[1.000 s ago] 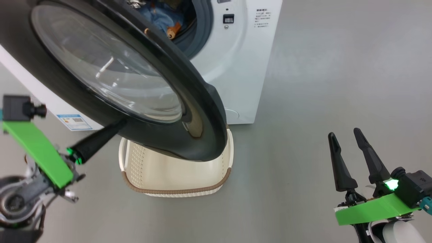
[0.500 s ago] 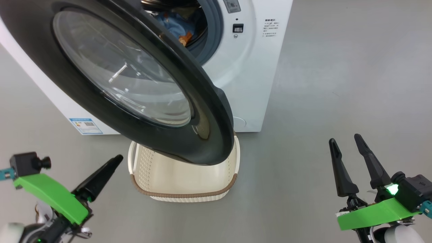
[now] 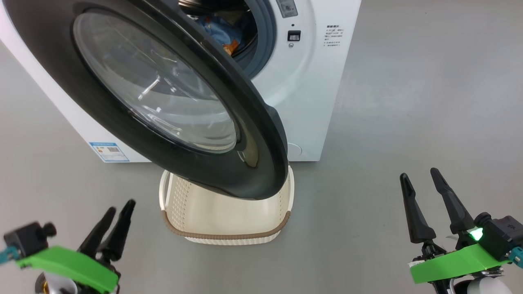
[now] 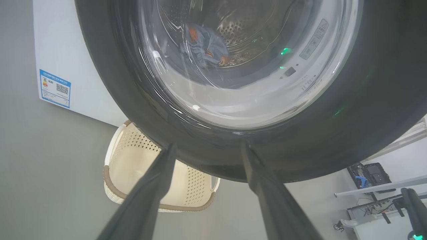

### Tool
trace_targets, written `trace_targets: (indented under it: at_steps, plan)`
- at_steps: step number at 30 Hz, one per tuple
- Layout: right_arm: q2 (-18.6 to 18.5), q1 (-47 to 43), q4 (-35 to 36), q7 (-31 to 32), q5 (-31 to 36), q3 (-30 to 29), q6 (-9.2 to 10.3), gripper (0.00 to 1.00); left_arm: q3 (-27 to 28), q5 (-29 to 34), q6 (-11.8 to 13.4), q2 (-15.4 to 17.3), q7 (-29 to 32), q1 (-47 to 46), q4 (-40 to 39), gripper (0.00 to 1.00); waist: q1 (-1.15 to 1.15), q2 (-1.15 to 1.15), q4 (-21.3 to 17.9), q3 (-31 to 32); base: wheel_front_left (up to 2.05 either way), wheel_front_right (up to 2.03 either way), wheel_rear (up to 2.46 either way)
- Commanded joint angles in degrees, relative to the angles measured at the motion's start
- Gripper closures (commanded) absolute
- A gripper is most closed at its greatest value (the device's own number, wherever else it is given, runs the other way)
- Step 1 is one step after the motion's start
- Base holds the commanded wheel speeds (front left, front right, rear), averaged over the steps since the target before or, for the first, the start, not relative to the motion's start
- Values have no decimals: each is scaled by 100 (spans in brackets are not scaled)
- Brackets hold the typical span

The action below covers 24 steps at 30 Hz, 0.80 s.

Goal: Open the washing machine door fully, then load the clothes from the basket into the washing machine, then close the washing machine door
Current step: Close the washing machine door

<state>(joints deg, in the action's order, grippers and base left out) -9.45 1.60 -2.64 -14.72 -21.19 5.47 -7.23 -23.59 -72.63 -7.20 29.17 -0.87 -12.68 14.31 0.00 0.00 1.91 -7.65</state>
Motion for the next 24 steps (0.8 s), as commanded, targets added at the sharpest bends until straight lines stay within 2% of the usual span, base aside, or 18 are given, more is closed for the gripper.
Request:
trace_targets:
  at_steps: [1,5,10,17,24]
  plan:
    - [-100,12,116,-28,4,111,-25,0,183,85,-29,216,-184,-111,-35,0,0,0,-5,4,0,0,0]
    - [-92,-11,96,-28,-3,96,-25,0,-131,487,-29,239,-1024,-123,330,0,0,0,-14,26,0,0,0]
    - [-90,-30,77,-28,-5,50,-25,0,-87,1121,-29,140,-1398,-239,808,0,0,0,-2,22,0,0,0]
    - [-77,-38,59,-28,-7,-28,-25,0,1300,2926,-29,-540,-1410,-36,718,0,0,0,40,31,0,0,0]
    - [-76,-50,58,-28,-9,-56,-25,0,2174,4543,-29,-1150,-1411,321,269,0,0,0,51,51,0,0,0]
